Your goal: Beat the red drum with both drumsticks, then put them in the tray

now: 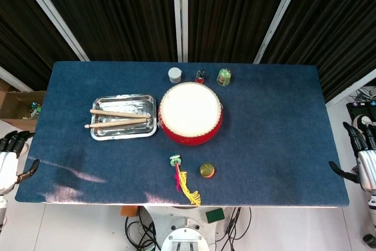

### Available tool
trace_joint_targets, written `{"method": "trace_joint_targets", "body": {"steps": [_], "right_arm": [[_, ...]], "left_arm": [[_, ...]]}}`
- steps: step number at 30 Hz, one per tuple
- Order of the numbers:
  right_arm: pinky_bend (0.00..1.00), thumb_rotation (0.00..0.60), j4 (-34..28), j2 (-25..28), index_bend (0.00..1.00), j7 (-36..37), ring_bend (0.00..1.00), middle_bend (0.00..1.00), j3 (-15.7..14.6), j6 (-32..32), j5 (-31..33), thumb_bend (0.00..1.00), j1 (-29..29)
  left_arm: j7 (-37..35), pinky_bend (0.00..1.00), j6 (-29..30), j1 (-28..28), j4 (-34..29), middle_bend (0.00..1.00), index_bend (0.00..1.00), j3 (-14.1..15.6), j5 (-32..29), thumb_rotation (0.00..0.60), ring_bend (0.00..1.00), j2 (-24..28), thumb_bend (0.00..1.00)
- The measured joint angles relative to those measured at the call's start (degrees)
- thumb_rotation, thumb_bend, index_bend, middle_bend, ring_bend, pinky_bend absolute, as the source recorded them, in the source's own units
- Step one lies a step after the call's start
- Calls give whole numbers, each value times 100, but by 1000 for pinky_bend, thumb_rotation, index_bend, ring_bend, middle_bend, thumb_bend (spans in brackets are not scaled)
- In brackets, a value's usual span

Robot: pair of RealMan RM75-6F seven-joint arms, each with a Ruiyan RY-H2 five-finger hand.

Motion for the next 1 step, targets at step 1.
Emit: {"method": "trace_joint_targets", "body": {"steps": [1], "right_arm": [[48, 600, 47, -27, 55, 43, 22, 168, -30, 4, -42, 176, -39]], "left_arm": [[26, 202, 3, 46, -38, 193, 216, 49, 32, 600, 125, -5, 296]]}}
